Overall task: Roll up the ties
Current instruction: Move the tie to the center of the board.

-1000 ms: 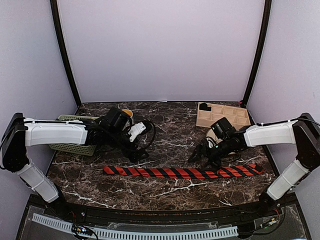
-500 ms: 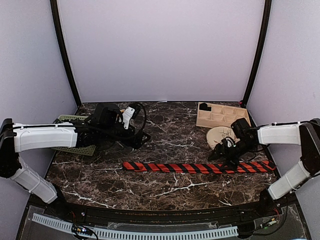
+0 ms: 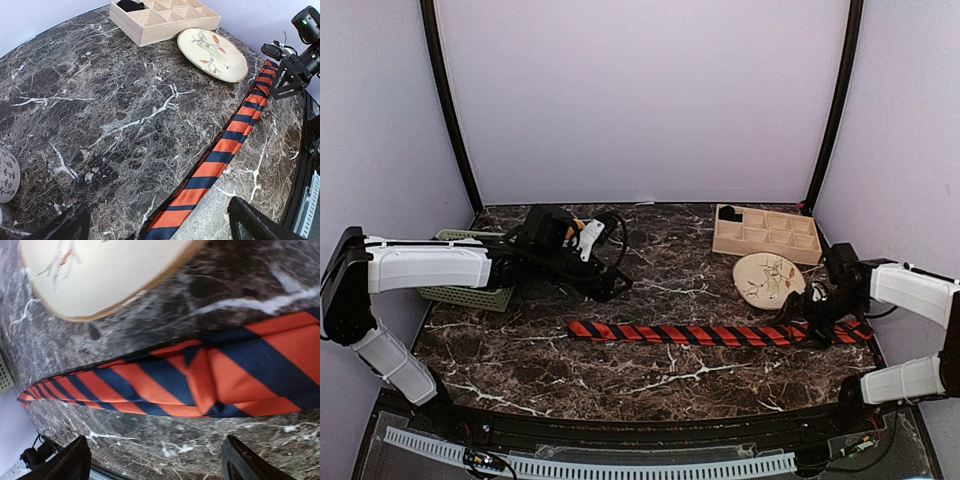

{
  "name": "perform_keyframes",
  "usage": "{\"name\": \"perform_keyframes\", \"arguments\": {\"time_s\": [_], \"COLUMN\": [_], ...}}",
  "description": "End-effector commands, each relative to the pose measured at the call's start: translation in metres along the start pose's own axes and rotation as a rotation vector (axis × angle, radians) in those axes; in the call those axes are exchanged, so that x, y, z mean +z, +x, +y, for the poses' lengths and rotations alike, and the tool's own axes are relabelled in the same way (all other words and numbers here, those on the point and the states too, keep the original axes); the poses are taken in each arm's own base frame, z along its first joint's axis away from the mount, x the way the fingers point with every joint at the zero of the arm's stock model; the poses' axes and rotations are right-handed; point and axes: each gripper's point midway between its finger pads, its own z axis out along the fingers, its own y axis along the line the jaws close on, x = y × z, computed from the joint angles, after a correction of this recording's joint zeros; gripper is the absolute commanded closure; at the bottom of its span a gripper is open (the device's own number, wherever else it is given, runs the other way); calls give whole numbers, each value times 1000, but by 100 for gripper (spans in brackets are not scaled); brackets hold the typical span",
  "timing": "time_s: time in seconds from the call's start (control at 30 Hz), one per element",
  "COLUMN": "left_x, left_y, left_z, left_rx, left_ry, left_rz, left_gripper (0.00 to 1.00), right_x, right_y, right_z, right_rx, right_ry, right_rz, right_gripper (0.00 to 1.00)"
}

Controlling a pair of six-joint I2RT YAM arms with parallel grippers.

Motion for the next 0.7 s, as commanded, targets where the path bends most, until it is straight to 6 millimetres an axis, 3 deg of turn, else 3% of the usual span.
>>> {"name": "perform_keyframes", "arguments": {"time_s": [0.0,0.3,0.5,0.67], "left_x": [1,2,5,11], "left_y": [-9,-7,4,19], "left_z": [-7,2,2,-5], "left_rx": [29,55,81,129], "left_ry": [40,-9,-3,59], "left_rz": [-10,8,58,131], "left_gripper": [1,1,1,5], "right_x": [5,17,0,-16], "right_y": [-9,-46,-80,-95], "right_z": [-25,-55,-71,-67], "right_rx": [67,99,136,122], "right_ry": [67,123,171,166], "right_rz": [-15,-18,-86,-104], "right_gripper": [10,11,11,11]}}
